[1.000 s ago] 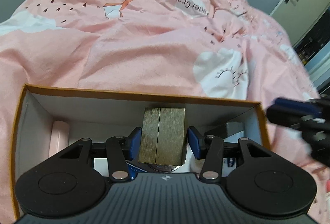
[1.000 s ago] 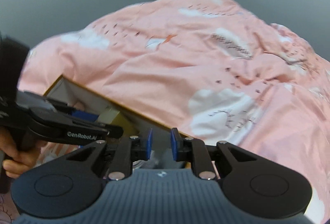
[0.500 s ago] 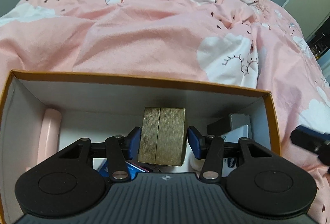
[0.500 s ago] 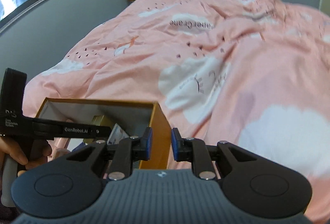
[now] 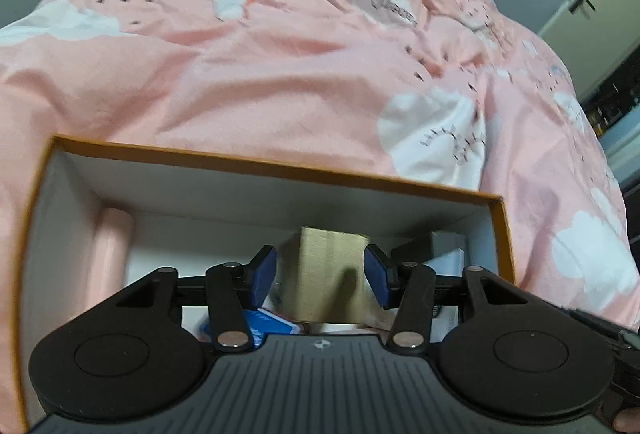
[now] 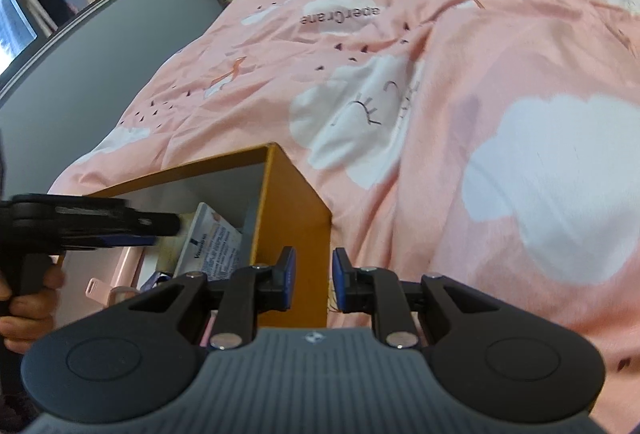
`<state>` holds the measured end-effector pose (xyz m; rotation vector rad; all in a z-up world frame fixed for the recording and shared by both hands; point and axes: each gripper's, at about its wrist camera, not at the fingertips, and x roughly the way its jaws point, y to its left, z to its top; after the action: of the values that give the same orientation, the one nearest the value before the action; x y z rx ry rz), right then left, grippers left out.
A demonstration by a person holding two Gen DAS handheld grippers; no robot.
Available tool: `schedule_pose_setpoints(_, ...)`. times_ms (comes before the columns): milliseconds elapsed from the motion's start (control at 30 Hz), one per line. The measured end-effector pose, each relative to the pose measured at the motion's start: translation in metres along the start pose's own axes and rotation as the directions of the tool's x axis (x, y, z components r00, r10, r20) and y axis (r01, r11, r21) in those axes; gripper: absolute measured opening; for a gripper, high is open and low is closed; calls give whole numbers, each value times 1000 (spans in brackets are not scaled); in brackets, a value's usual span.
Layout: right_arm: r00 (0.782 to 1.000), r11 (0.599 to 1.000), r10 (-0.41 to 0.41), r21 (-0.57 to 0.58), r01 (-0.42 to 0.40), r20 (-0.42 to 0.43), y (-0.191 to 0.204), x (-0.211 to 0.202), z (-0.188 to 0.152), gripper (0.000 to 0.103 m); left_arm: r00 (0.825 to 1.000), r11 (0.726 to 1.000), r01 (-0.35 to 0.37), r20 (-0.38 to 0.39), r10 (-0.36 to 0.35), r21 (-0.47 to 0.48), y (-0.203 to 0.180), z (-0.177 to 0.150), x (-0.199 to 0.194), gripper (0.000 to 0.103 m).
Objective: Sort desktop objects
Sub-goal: 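Open the left tool to release the gold box inside the box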
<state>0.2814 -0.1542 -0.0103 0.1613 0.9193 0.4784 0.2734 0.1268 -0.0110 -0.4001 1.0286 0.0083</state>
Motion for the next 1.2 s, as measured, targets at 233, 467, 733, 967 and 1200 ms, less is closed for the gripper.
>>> schedule_pose_setpoints(233, 1000, 1000, 11, 29, -11, 7, -3, 5, -6, 22, 994, 996, -94, -48, 93, -6, 25, 4, 12, 26)
schedule_pose_setpoints(467, 1000, 1000, 23, 16, -23, 9, 1, 7, -9, 22, 987, 994, -95, -137, 86, -59, 36, -2, 47, 23)
schedule_pose_setpoints(733, 999, 999, 30, 29, -31, 13, -1, 10, -10, 22, 980, 993, -107, -172, 97, -47, 32, -7, 64, 22)
schedule_pose_setpoints(967, 1000, 1000, 19, 17, -19, 7, 0, 12, -15, 22, 981, 996, -75, -182, 66, -38, 24, -5, 68, 17)
schedule_pose_setpoints(1200, 1000, 999, 28, 44, -28, 8, -4, 10, -19, 23, 978, 996, -73, -198, 64, -43, 18, -6, 70, 11)
